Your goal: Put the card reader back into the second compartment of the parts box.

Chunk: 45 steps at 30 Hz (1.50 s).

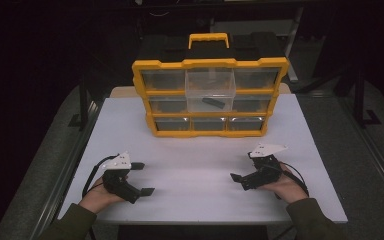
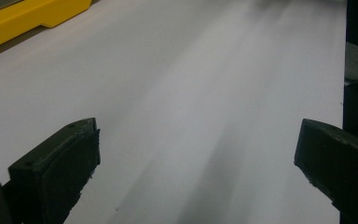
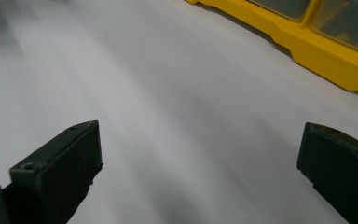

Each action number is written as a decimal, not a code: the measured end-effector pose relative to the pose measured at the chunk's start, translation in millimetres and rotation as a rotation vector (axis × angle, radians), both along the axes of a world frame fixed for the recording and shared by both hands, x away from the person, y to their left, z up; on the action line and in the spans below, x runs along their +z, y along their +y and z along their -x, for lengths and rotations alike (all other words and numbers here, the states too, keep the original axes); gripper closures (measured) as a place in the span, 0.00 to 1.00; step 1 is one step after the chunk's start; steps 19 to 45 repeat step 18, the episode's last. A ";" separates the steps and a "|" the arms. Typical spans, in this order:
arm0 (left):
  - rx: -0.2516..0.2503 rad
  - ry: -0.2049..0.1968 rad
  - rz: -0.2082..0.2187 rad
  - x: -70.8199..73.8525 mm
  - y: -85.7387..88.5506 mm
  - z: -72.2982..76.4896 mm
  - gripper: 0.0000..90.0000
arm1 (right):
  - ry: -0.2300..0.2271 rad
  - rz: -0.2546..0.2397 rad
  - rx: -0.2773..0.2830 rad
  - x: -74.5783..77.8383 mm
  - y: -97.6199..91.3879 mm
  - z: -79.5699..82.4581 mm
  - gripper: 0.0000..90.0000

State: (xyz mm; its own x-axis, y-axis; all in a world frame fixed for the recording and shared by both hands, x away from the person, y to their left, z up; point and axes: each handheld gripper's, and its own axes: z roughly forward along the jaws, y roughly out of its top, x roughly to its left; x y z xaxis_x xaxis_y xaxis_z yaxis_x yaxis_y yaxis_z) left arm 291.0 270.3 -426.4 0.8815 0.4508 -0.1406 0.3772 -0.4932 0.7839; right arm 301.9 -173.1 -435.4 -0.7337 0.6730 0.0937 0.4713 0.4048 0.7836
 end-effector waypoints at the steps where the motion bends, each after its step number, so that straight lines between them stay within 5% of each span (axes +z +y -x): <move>1: 0.001 0.001 0.001 -0.2 -0.1 0.0 0.00 | -0.002 -0.007 -0.008 -1.6 -2.1 1.0 0.00; 14: -0.003 0.001 -0.007 -1.5 0.1 0.0 0.00 | -0.003 -0.016 -0.046 -12.0 -18.0 11.7 0.00; 18: -0.007 -0.012 -0.067 -5.8 -0.5 -1.0 0.00 | 0.001 0.027 -0.041 -16.2 -16.6 11.0 0.00; 45: -0.007 -0.012 -0.067 -5.8 -0.5 -1.0 0.00 | 0.001 0.027 -0.041 -16.2 -16.6 11.0 0.00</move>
